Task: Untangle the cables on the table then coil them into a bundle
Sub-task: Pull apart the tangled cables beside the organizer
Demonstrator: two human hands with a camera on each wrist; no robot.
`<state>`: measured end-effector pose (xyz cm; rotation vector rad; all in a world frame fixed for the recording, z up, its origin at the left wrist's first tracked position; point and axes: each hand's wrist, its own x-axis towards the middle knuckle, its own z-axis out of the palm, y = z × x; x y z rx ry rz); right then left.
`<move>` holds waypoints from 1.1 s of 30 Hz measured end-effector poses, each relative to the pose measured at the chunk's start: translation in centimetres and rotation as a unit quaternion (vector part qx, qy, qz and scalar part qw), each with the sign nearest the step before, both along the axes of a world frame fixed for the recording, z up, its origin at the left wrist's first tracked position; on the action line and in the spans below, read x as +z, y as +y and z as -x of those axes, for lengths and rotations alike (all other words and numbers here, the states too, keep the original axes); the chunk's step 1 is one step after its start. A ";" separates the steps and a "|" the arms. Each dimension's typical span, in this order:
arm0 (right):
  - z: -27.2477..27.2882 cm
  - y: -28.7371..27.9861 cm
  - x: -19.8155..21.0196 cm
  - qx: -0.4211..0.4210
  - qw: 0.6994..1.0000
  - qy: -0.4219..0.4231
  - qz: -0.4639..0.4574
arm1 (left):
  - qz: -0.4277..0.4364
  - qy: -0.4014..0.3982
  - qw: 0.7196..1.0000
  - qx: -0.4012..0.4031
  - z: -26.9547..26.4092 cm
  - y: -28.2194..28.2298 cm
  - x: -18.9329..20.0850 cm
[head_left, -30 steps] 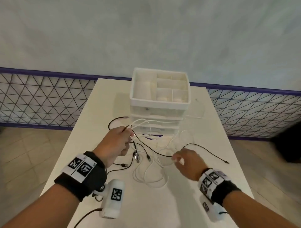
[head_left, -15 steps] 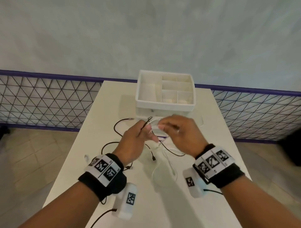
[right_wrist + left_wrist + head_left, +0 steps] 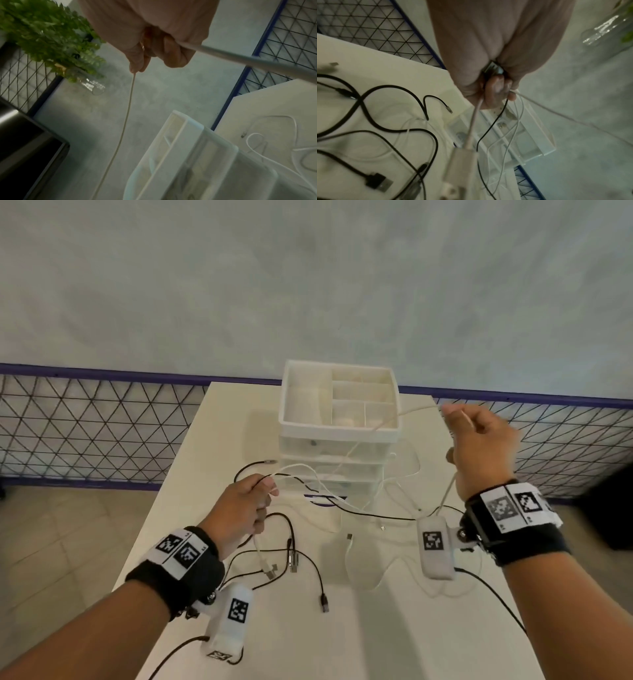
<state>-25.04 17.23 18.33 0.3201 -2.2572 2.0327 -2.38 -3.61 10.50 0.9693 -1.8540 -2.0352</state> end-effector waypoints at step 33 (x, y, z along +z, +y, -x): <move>-4.5 -5.1 -2.0 0.333 0.929 0.047 -0.157 | -0.110 0.091 0.990 -0.011 2.5 1.0 8.7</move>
